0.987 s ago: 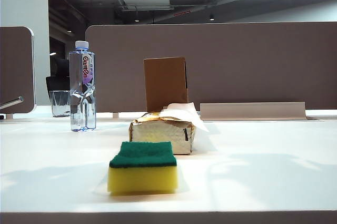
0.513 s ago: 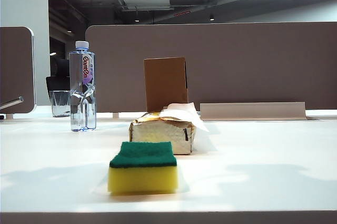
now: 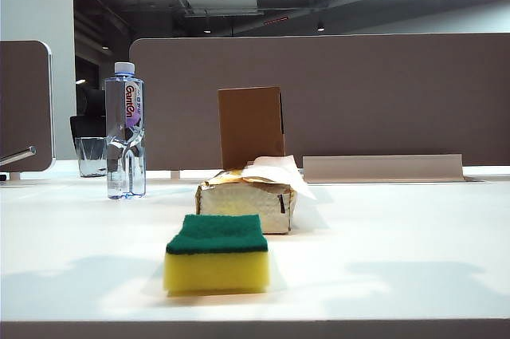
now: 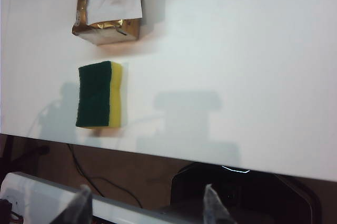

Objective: Move the sponge from right to left to wipe the table, avoiding obstacles on the table, and finally reaching the bottle of mineral water.

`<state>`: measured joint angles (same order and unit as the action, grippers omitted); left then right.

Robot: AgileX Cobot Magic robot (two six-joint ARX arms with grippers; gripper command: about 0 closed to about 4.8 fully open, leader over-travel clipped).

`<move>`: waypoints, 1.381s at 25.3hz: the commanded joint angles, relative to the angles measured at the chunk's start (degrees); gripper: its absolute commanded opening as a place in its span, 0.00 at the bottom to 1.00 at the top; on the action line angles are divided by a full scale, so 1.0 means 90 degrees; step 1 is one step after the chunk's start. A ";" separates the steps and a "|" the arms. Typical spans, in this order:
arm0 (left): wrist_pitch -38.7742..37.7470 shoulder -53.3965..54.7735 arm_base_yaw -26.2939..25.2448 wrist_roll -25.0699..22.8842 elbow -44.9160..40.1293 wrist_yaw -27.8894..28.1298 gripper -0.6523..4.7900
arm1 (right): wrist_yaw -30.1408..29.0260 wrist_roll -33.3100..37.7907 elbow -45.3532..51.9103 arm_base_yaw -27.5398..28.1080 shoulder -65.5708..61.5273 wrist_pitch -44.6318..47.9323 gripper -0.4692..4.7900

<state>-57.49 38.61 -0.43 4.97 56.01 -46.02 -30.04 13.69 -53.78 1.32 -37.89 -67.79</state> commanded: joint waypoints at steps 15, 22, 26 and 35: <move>-0.0522 0.0245 0.1994 -0.0005 0.0027 0.1212 0.87 | -0.0063 0.0002 -0.0406 -0.0090 0.0046 -0.0250 0.60; -0.0474 0.1052 0.2076 -0.0029 0.0027 0.1207 0.87 | -0.0061 0.0002 -0.0406 -0.0097 0.0049 -0.0296 0.60; -0.0197 0.1566 0.2076 -0.0019 0.0027 0.1197 0.87 | -0.0058 0.0000 -0.0406 -0.0165 0.0049 -0.0296 0.60; 0.0840 0.2261 0.2091 0.0330 -0.0170 0.1185 0.88 | -0.0058 0.0000 -0.0406 -0.0168 0.0051 -0.0294 0.60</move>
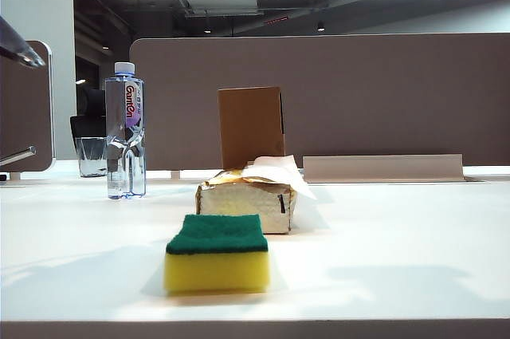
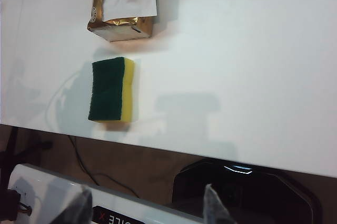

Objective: Move the sponge from right to left to wipe the table, avoiding obstacles on the table, and finally reaching the bottle of mineral water.

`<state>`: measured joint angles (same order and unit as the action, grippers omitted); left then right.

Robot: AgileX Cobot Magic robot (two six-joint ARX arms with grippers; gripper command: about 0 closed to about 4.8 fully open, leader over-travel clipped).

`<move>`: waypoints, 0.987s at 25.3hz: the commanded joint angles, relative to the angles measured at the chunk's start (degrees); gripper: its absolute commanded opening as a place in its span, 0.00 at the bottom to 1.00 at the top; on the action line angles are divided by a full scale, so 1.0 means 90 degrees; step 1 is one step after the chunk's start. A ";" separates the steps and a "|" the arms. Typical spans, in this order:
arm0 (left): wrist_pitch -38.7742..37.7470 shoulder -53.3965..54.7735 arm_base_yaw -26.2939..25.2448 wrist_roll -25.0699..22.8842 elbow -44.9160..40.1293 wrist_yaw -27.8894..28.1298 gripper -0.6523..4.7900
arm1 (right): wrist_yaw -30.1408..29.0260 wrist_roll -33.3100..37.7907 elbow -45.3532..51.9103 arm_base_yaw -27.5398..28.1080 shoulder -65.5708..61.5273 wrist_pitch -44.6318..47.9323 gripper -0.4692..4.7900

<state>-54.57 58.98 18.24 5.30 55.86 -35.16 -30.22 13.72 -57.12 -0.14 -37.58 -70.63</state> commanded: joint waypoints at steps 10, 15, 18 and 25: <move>0.2582 0.0010 0.1098 0.1377 -0.1498 0.0510 0.88 | 0.0007 -0.0002 -0.0034 -0.0010 0.0017 0.0019 0.60; 0.3169 0.0211 0.1190 0.1634 -0.1846 0.0503 0.88 | 0.0058 -0.0005 -0.0034 -0.0100 0.0017 0.0019 0.60; 0.3296 0.0551 0.1190 0.1634 -0.1860 0.0500 0.88 | 0.0080 -0.0005 -0.0034 -0.0180 0.0017 0.0017 0.60; 0.4092 0.1486 0.1486 0.1727 -0.1863 0.0505 0.88 | 0.0078 -0.0005 -0.0034 -0.0209 0.0017 0.0012 0.60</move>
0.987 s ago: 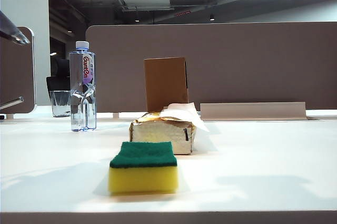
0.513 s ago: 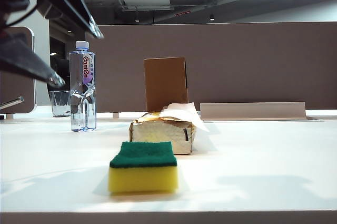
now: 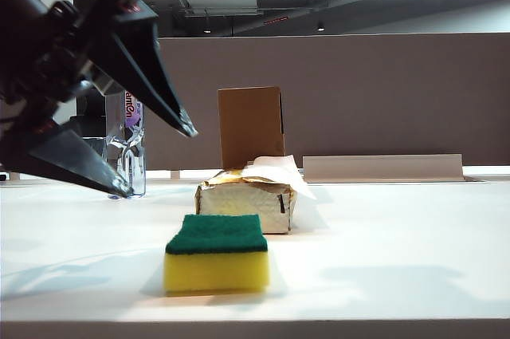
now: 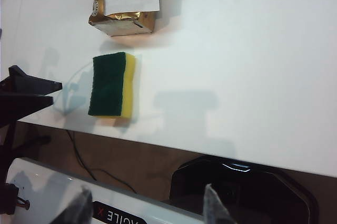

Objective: Move the sponge from right to left to wipe the table, avoiding obstacles on the table, and finally reaching the bottle of mineral water.

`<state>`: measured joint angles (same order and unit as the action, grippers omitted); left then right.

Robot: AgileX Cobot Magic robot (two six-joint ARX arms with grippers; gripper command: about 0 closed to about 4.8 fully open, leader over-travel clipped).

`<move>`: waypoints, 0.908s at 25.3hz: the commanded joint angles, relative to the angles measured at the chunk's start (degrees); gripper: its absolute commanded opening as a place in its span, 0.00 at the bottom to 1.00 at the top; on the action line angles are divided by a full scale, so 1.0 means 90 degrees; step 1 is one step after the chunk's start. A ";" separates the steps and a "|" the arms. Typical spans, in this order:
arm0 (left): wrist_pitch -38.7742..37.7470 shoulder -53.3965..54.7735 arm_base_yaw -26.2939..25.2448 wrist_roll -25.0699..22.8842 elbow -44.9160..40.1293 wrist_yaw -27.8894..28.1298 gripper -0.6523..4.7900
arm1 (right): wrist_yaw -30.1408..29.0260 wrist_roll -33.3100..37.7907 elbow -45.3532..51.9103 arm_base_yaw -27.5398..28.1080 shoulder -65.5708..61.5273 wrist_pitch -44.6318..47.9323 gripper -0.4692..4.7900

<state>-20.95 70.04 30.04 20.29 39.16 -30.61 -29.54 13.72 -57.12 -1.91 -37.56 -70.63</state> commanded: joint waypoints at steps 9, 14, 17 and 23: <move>0.1345 0.1664 0.0461 0.0301 -0.0005 0.0163 0.88 | -0.0015 -0.0005 -0.0034 -0.0041 0.0058 -0.0036 0.60; 0.1744 0.2084 0.0464 0.0481 -0.0005 0.0141 0.88 | -0.0012 -0.0005 -0.0034 -0.0041 0.0112 -0.0136 0.60; 0.1889 0.2140 0.0469 0.0593 -0.0002 0.0146 0.88 | -0.0017 -0.0005 -0.0034 -0.0041 0.0151 -0.0158 0.60; 0.1841 0.2239 0.0505 0.0750 -0.0005 0.0406 0.62 | -0.0017 -0.0005 -0.0034 -0.0041 0.0163 -0.0172 0.58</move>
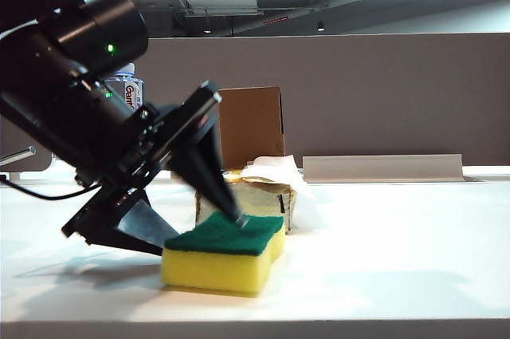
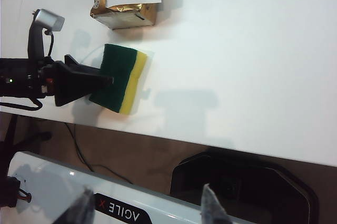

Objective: Move the sponge from right to left to wipe the table, avoiding obstacles on the table, and finally reaching the bottle of mineral water.

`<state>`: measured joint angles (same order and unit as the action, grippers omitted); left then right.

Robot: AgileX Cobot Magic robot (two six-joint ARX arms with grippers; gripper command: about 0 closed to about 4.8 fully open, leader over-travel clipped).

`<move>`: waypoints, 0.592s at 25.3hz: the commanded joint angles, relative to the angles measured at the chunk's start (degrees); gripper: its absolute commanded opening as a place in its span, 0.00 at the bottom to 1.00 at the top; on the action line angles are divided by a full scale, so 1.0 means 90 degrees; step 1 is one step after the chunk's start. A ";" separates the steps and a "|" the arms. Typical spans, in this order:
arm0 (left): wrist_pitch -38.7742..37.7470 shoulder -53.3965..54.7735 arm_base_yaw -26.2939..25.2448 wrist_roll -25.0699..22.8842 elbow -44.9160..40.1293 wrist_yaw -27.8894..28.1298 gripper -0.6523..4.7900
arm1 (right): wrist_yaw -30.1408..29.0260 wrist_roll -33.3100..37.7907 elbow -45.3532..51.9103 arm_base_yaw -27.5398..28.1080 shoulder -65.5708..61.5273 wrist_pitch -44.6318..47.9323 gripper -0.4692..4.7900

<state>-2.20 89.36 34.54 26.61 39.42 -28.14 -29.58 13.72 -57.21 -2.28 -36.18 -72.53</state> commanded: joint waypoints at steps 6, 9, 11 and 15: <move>-0.0325 0.0236 0.0005 0.0051 -0.0032 0.0155 0.10 | -0.0012 -0.0002 -0.0024 0.0000 0.0024 0.0039 0.58; -0.0321 0.0236 0.0005 0.0046 -0.0032 0.0175 0.11 | -0.0010 -0.0002 -0.0024 0.0000 0.0049 0.0036 0.58; -0.0335 0.0231 0.0005 0.0044 -0.0032 0.0270 0.11 | -0.0012 -0.0002 -0.0024 0.0000 0.0049 0.0039 0.58; -0.0532 0.0228 0.0002 -0.0119 -0.0034 0.0447 0.11 | -0.0010 -0.0002 -0.0024 0.0000 0.0049 0.0044 0.58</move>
<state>-3.09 91.15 34.59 26.70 39.51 -26.37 -29.58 13.72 -57.21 -2.28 -35.83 -72.55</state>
